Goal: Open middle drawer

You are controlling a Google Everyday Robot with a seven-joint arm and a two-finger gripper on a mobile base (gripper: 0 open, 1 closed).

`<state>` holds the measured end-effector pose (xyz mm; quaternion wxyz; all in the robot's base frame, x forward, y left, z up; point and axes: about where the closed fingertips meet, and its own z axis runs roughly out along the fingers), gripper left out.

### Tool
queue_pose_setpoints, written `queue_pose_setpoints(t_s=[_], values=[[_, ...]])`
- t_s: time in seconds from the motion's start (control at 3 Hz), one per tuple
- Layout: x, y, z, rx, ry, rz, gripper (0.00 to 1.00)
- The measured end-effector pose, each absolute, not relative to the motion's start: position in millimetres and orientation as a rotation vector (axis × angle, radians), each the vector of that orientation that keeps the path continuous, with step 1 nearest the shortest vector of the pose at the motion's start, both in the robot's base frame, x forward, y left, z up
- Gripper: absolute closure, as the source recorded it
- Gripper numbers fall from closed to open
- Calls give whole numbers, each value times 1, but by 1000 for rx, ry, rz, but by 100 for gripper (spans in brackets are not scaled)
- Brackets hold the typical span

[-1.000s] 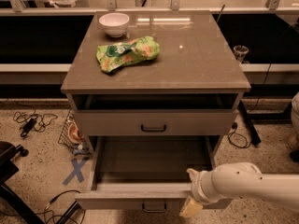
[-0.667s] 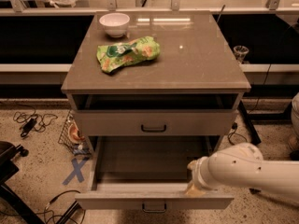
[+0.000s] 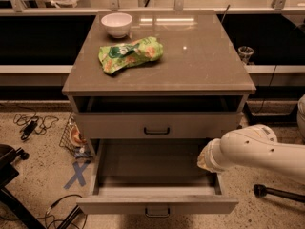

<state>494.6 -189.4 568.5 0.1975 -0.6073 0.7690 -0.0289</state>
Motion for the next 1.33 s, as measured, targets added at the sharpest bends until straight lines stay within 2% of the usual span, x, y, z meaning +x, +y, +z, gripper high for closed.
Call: queue_pose_setpoints(t_s=[0.33,0.67,1.33], values=[[530,-214,526,-1653,2143,36,100],[547,-204,440,-1682,2151,251,100],[517,-172,390,-1691,2180,365,100]])
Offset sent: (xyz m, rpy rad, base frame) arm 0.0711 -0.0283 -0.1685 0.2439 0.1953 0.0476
